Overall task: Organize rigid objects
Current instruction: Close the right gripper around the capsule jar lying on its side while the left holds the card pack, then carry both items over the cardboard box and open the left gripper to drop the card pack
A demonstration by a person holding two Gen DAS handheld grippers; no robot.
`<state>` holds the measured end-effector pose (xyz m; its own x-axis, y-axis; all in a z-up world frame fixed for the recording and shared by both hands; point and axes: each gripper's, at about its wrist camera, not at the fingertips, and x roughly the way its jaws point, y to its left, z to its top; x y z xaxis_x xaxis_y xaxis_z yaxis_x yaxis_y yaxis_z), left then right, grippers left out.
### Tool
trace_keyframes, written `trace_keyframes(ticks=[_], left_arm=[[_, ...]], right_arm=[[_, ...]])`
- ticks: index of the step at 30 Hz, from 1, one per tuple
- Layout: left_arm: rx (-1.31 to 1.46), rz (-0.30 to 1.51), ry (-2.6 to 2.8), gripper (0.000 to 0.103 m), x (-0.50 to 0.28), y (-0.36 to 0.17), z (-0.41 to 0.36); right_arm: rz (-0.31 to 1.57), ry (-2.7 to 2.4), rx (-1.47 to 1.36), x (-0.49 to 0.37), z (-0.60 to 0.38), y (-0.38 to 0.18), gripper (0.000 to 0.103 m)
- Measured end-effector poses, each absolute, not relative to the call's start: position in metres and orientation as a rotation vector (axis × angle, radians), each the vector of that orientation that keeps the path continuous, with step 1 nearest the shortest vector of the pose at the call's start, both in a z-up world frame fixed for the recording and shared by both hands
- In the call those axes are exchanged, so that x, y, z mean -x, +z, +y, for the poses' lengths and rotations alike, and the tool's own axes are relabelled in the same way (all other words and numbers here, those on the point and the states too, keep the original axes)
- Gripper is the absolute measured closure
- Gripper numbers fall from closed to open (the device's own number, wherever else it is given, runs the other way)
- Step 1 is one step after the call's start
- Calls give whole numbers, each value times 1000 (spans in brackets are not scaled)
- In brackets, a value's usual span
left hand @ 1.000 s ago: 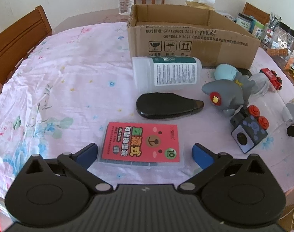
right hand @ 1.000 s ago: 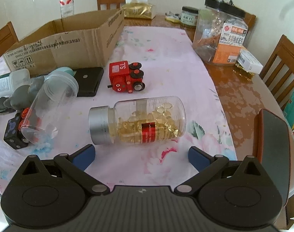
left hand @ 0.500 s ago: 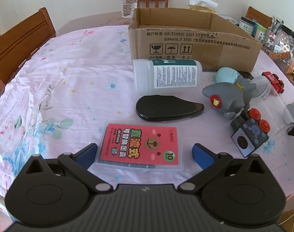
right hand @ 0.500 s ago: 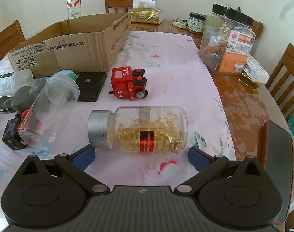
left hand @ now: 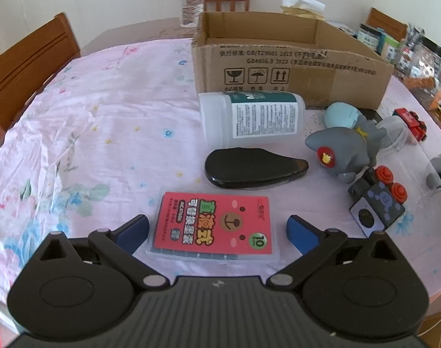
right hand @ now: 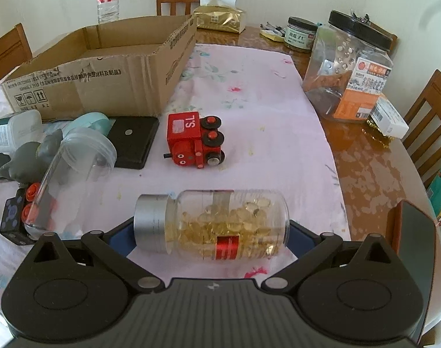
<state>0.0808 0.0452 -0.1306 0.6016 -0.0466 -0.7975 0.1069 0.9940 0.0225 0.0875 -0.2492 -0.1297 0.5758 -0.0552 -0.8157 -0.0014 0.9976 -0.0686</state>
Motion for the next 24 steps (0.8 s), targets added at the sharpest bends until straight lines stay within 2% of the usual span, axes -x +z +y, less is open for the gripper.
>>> trace_keyframes(ticks=[6,11,15,24], left_arm=[[-77,929,-129,11,-85,-129,48],[-85,936,-145,12,-87,-128,49],[-85,951,-149,13,-90,-127,50],[-100,1003,-184,13,-98,-124,53]], right_arm=[[968,-29,72,-91,-247,-125,0],[978,-30,81,-94,-245,-123,0],[989,-39,89,-96,-244,-121,5],[1033,-32,77,-99,-247,-117,6]])
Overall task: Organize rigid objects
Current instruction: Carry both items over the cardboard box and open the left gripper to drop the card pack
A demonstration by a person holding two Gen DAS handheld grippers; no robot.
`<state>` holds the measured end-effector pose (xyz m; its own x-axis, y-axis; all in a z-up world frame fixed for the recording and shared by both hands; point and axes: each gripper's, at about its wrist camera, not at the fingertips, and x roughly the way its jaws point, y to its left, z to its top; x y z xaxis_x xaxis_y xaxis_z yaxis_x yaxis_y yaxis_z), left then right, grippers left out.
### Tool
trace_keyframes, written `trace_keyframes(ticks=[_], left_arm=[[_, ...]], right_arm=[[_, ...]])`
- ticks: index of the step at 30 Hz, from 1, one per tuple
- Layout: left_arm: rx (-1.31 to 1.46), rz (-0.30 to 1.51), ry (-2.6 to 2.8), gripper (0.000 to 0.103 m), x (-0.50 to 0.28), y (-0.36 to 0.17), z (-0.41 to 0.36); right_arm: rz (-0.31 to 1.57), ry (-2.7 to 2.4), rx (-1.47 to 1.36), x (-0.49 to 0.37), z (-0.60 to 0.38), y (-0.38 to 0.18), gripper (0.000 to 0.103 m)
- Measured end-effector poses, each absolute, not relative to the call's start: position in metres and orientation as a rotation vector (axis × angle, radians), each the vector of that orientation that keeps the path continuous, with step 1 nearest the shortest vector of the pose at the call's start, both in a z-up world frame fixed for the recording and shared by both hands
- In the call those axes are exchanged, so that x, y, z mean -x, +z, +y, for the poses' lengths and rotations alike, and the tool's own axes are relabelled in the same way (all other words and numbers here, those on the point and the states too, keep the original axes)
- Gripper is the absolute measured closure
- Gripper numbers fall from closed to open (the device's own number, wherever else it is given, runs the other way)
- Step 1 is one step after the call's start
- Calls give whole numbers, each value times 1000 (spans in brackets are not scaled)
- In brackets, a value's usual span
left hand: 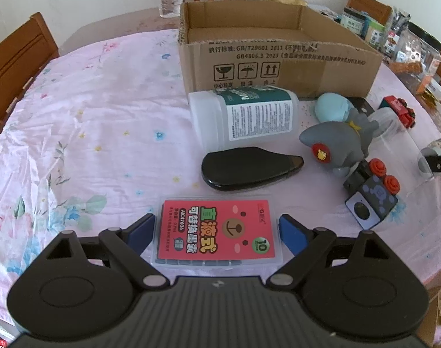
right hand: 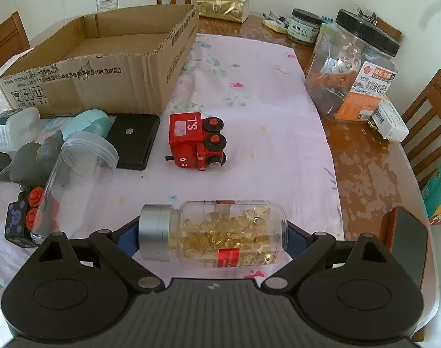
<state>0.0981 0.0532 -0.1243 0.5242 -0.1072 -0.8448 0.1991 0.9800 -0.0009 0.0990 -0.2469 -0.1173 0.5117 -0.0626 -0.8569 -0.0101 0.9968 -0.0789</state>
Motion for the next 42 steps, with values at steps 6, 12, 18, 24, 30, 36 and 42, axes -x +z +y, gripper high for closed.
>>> trace_keyframes(ticks=[6,12,18,24,30,36,42], left_arm=[[-146,1017,-234,13,-100,-110,58],[-177,1012,-309,13,-108,-74,59],[-207,950,-394,13,-129,-25,55],[-236,862,-440,13,-172,2,47],[-246,811,-469,13,-221,10,39],[-252,798,-508,13,-269,3,31],[-266,788,-521,13,-308,-12,19]], right_arm=[[1033,3,67,-98,-250,-100,6],[1007,89,72,-103,-245,-67,6],[921,171,73,-120,-233,-23,6],[862,216,50,-146,-216,4,6],[834,224,39,-168,-200,16,6],[833,195,35,-182,-186,22,6],[844,149,34,-194,-179,25,6]])
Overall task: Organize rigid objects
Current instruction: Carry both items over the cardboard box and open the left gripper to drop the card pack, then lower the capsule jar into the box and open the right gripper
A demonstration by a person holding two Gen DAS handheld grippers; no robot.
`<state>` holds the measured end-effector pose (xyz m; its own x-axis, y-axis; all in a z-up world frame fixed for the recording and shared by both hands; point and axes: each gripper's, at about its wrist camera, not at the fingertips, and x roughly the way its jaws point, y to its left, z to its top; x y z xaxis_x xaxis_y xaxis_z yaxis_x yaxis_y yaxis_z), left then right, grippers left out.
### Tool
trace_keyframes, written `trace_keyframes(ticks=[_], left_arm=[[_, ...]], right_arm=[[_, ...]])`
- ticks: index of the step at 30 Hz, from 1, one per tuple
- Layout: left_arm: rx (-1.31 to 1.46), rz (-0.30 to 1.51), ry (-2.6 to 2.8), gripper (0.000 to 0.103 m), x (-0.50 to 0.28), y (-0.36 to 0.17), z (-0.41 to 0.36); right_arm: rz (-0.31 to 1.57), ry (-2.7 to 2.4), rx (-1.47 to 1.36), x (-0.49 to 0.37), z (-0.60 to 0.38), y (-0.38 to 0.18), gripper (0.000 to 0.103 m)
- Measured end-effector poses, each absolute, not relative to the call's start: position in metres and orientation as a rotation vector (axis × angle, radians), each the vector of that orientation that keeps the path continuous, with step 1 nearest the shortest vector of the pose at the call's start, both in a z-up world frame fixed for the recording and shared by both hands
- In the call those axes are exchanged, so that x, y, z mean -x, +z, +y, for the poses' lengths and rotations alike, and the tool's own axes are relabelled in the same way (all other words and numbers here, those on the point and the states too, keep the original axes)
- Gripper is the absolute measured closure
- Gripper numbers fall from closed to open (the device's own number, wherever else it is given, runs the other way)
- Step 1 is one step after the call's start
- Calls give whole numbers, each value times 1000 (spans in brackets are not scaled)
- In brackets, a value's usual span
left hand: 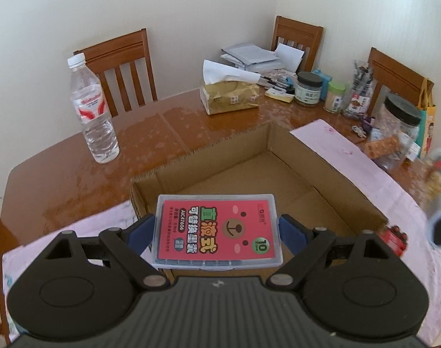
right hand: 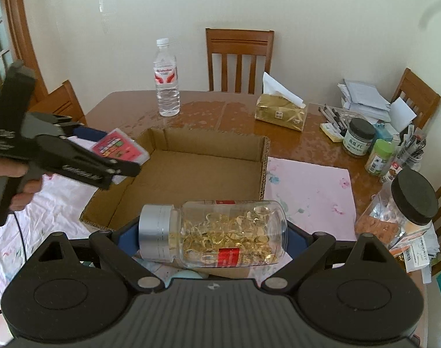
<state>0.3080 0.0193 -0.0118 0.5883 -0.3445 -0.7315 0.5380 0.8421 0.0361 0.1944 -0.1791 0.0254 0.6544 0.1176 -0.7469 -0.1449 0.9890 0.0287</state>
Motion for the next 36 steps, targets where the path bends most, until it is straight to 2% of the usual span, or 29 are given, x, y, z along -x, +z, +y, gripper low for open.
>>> trace_keyframes(ticks=[9,17,33,36], left_arm=[[-214,734,-453,8,-332,-26,30],[-131,719,-409,1,-290,-20,68],[-37,743,-185,1,-216,-29,115],[-31,757,-143,1,-210,-33,116]], right_arm=[[880,109,50,-212,-167,19,6],[908,141,91,-242,-152,11,6],[905,184,137,-339,-134,-7,5],[882,170,156,-350,-136,-8,0]])
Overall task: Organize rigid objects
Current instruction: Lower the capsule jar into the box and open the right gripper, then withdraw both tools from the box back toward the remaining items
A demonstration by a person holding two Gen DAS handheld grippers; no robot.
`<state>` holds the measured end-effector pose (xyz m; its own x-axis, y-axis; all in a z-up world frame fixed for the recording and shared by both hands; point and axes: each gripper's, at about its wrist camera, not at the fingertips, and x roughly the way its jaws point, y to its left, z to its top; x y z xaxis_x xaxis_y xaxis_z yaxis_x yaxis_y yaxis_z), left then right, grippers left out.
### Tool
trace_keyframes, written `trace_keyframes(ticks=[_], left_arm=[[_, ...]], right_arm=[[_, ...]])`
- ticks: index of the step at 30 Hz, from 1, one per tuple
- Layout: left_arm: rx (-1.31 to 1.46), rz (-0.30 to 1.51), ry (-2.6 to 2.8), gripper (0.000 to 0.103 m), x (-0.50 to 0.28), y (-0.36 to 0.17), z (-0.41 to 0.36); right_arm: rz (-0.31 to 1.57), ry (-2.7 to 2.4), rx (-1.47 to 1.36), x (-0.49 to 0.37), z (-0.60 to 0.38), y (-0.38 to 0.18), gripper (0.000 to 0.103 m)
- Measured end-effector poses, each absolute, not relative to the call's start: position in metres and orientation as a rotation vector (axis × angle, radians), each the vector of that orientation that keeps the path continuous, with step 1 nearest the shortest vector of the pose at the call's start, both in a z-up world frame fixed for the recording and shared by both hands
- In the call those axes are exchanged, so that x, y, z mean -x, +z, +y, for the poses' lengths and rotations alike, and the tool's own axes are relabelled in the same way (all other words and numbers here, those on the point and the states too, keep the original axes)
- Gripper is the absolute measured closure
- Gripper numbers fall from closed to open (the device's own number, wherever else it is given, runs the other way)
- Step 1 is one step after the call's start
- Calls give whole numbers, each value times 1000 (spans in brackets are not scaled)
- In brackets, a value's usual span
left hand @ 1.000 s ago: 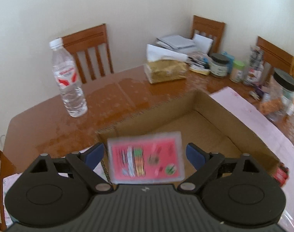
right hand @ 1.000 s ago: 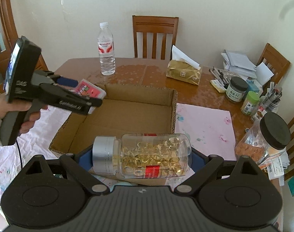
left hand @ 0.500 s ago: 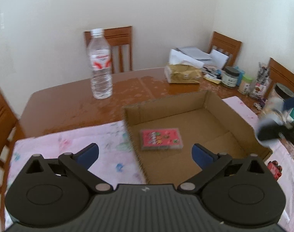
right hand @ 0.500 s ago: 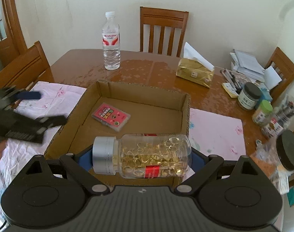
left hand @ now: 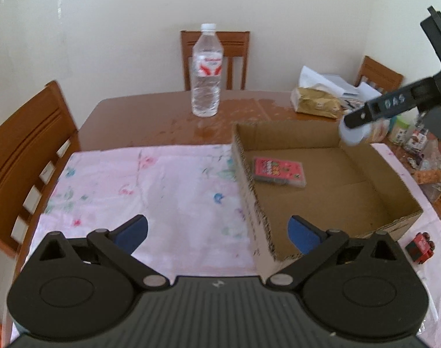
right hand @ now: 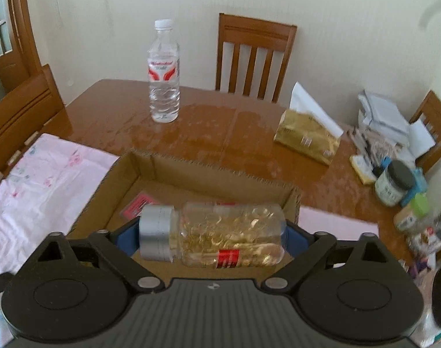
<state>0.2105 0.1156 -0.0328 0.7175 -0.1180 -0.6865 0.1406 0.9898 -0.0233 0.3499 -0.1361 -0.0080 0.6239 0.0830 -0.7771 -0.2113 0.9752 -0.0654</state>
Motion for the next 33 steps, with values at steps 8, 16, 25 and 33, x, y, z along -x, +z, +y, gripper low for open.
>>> trace_keyframes(ticks=[8,16,25,33], left_arm=[[-1,800,-88,1,-197,-40,106],[-29,798,-98,1,-190,-39,87],[-61,811,-141,1,-183,-46,70],[-102,844,-205,1,-176,-58,62]], right_arm=[[857,199,135,-332,-146,-2,0],[833,171,116,-277,-159,-2,0],[868,56,139,-228,-171,-30,0],[975,-11,83,-204,-175,-62,0]])
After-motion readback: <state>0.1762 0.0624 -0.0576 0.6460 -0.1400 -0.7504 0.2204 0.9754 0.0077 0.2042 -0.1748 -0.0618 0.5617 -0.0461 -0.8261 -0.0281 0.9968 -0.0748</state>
